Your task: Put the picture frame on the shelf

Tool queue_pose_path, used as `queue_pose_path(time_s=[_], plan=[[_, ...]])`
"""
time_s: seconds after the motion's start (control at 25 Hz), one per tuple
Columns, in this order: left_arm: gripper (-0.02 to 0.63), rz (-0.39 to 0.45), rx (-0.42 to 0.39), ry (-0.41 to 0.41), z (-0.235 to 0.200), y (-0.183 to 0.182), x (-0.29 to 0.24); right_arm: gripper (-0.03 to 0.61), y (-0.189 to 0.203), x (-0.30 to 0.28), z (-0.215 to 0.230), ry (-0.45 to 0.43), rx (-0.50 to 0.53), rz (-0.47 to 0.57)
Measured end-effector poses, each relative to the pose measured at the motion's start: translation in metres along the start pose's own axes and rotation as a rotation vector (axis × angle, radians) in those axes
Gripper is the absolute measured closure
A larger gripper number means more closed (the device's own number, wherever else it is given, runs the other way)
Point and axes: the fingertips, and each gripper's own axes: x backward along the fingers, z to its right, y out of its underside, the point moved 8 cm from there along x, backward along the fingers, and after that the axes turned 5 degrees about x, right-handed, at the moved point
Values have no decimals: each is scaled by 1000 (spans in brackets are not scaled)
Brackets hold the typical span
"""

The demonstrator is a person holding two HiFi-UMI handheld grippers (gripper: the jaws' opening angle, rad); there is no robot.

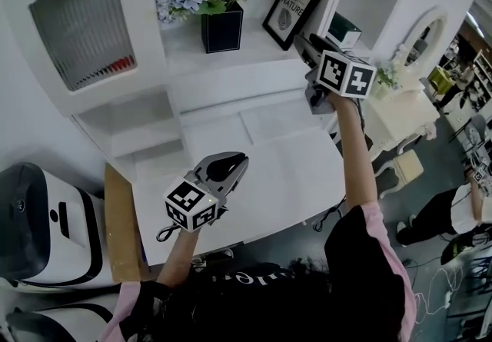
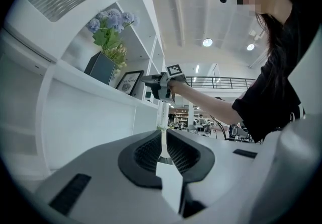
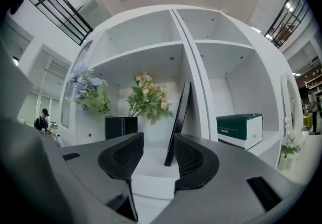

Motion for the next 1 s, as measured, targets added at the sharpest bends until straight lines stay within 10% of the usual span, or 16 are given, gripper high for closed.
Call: queue_pose_path(time_s=[1.0], plan=[[574, -11, 96, -188, 81, 59, 2, 389, 185, 184, -83, -213, -163, -115]])
